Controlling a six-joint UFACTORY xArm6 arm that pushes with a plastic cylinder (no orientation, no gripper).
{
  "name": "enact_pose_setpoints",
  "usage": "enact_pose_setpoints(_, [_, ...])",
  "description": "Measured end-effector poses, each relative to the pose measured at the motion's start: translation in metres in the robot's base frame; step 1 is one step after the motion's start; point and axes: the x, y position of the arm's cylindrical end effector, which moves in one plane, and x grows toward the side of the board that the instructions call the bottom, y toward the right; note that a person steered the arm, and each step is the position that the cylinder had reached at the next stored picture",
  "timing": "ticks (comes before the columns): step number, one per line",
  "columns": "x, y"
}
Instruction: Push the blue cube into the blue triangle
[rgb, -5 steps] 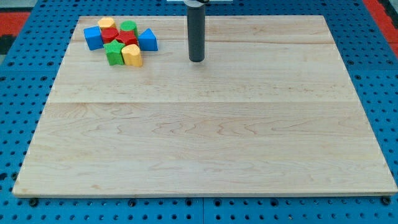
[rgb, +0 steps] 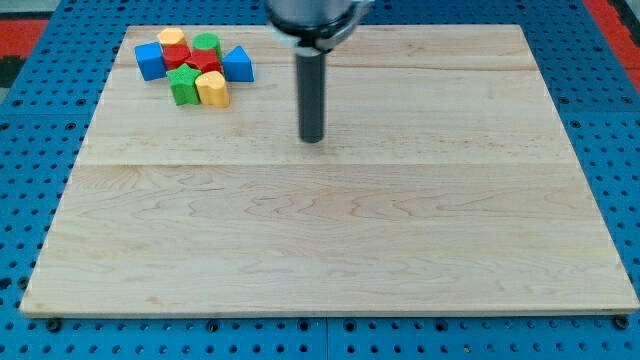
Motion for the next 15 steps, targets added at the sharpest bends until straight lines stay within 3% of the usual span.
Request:
enact_pose_setpoints(2, [0.008,-0.152])
enact_pose_setpoints(4, [-0.005,-0.254])
enact_pose_setpoints(13, [-0.057,-0.265])
enact_pose_setpoints(15, [-0.114,-0.265])
